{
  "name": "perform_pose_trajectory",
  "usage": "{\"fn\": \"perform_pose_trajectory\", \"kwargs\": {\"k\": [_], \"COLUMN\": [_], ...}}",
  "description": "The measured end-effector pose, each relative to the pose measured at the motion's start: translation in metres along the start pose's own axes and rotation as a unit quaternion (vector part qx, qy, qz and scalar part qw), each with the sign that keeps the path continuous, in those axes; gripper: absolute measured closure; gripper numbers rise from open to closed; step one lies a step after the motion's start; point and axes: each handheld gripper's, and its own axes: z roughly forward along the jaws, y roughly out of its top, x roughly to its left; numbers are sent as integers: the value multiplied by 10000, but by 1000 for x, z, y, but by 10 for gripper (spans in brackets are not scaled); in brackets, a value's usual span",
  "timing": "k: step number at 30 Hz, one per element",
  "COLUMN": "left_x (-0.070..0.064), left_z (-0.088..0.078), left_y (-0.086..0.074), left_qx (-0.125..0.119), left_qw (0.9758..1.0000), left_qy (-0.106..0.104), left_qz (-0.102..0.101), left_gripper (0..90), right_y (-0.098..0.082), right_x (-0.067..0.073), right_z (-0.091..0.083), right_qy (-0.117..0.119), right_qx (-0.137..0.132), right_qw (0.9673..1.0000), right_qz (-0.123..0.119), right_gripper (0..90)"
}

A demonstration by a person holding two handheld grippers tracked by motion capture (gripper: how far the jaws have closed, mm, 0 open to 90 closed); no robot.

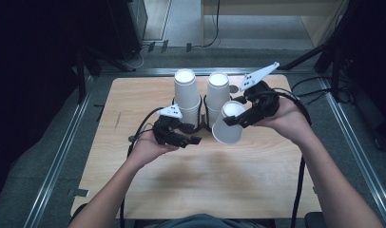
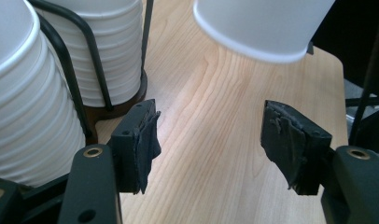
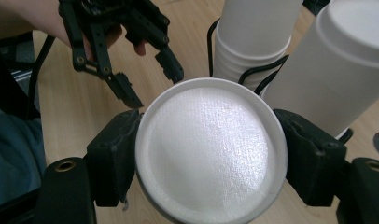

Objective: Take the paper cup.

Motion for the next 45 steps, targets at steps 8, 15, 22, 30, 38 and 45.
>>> {"fn": "perform_pose_trajectory", "kwargs": {"k": [8,15,22,30,38,45], "left_x": [0,4,9,10,11,10], "left_z": [-2,0,4,5,6,12], "left_y": [-12,-21,-26,-32,-35,-36], "left_qx": [-63,5,122,198,220,275], "left_qw": [9999,9999,9993,9991,9991,9990], "left_qy": [-33,-140,-346,-370,-361,-341], "left_qz": [151,87,-121,-48,-38,40], "left_gripper": [367,342,246,114,68,27], "right_y": [-30,-48,-55,-58,-58,-59], "right_x": [-1,3,5,9,14,16], "right_z": [30,55,71,86,95,101], "right_qy": [158,285,370,446,537,635], "right_qx": [78,168,137,91,26,-193], "right_qw": [9998,9994,9991,9988,9985,9975], "right_qz": [76,89,121,172,145,231], "right_gripper": [267,268,268,268,268,268]}}
